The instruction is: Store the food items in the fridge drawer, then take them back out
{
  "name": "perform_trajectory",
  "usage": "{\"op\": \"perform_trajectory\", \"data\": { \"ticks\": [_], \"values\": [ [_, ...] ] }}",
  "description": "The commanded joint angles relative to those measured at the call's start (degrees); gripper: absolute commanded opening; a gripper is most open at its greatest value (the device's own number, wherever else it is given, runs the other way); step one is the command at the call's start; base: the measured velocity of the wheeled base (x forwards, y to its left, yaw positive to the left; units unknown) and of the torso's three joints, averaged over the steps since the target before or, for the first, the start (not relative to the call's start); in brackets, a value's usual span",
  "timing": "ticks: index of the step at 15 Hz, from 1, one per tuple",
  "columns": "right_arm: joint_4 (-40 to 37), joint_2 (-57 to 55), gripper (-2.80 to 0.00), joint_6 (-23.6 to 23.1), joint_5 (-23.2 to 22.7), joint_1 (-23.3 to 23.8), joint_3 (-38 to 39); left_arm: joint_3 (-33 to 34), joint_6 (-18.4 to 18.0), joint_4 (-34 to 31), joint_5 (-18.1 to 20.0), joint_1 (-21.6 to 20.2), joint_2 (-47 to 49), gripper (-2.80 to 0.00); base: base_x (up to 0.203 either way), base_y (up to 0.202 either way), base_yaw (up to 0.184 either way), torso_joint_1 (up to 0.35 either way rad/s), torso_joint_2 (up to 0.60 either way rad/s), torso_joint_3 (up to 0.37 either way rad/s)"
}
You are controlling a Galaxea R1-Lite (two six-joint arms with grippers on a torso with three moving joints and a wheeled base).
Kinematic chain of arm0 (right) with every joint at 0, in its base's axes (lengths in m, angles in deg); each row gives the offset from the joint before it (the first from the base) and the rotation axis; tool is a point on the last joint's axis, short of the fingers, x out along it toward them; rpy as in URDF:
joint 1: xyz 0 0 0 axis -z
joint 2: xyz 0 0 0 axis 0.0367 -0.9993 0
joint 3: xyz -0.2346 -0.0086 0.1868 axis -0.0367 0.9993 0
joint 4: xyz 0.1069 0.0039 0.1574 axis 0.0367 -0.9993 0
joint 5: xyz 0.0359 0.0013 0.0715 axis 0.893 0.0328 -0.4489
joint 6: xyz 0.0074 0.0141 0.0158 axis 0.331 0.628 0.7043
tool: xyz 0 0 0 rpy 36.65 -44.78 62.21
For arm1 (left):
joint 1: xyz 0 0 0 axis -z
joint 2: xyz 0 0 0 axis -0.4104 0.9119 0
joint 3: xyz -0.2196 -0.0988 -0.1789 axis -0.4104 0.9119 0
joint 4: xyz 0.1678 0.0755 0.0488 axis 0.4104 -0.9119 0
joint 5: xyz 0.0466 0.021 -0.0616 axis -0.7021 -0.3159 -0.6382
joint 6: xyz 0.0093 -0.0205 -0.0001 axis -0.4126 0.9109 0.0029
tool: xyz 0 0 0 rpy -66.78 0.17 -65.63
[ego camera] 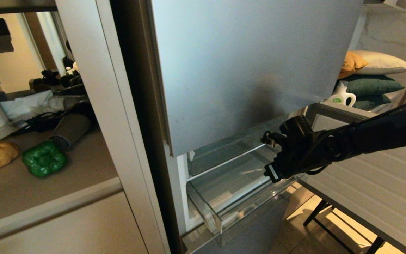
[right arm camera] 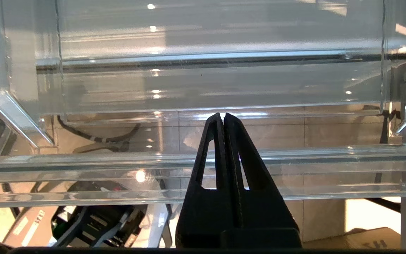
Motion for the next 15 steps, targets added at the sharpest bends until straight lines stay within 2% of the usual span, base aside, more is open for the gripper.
{"op": "perform_trajectory", "data": {
  "ticks": [1,6,15],
  "values": [
    [-0.12,0.22,-2.80,-0.10,0.57,-0.06,0.79,0.35,0.03,0.02,-0.01,-0.01,0.00,-2.80,0.000,0.000,0.000,0.000,0.00,0.000],
    [-0.17,2.28,-2.80,-0.28,0.83,0.11,4.88,0.35,0.03,0.02,-0.01,-0.01,0.00,-2.80,0.000,0.000,0.000,0.000,0.00,0.000],
    [-0.12,11.06,-2.80,-2.54,2.84,0.06,17.49,0.35,0.03,0.02,-0.01,-0.01,0.00,-2.80,0.000,0.000,0.000,0.000,0.00,0.000]
  ]
}}
